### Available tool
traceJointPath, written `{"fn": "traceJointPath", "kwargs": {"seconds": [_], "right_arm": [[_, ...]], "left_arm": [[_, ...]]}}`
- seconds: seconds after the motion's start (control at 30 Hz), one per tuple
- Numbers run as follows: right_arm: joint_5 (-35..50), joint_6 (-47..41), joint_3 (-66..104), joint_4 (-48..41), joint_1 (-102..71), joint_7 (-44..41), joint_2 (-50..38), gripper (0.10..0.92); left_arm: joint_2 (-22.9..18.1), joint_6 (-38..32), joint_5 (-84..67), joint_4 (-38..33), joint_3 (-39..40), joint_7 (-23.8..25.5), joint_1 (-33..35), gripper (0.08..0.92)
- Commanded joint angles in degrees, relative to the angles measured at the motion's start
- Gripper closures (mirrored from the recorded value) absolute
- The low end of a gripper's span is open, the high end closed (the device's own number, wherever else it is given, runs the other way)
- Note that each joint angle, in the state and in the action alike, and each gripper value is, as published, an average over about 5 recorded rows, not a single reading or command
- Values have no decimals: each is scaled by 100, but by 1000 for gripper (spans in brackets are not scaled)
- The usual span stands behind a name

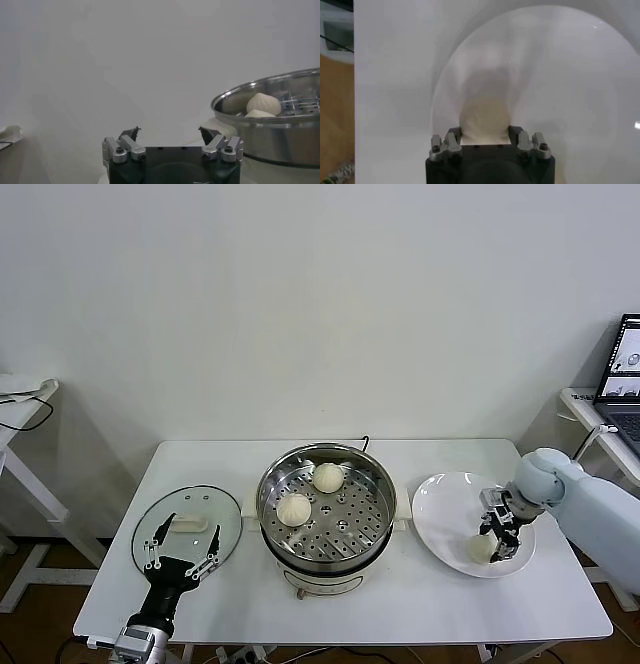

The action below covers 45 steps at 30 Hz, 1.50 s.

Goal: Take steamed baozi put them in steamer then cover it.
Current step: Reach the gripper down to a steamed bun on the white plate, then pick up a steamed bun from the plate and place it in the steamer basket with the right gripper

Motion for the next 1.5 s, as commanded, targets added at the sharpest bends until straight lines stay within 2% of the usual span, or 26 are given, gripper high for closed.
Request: {"fn": "traceJointPath", "kwargs": {"seconds": [0.03,0.17,0.3,0.47,0.67,1.03,1.5], "right_arm": [[806,-38,-787,489,1225,-74,-495,397],[1192,57,-1361,899,2212,-186,-756,397],[1505,559,-2152,1189,3376,-300,-778,397],[1656,1643,-2841,1516,4599,-404,-450,397],[1406,2564,-3714,2173,5620,-32,238,386],[574,3451,-4330,2580,5687,936,1687,372],[-81,3974,-4320,2189,4856,1367,2520,372]], "left_arm": [[-3,-1,25,-58,25,-6,22,177],[5,11,46,-86,43,-19,26,177],[9,31,72,-134,68,-30,37,177],[21,42,94,-171,77,-37,67,177],[29,33,88,-236,37,-33,120,177],[17,14,59,-323,-43,-24,166,177],[25,15,20,-352,-119,-10,162,177]]}}
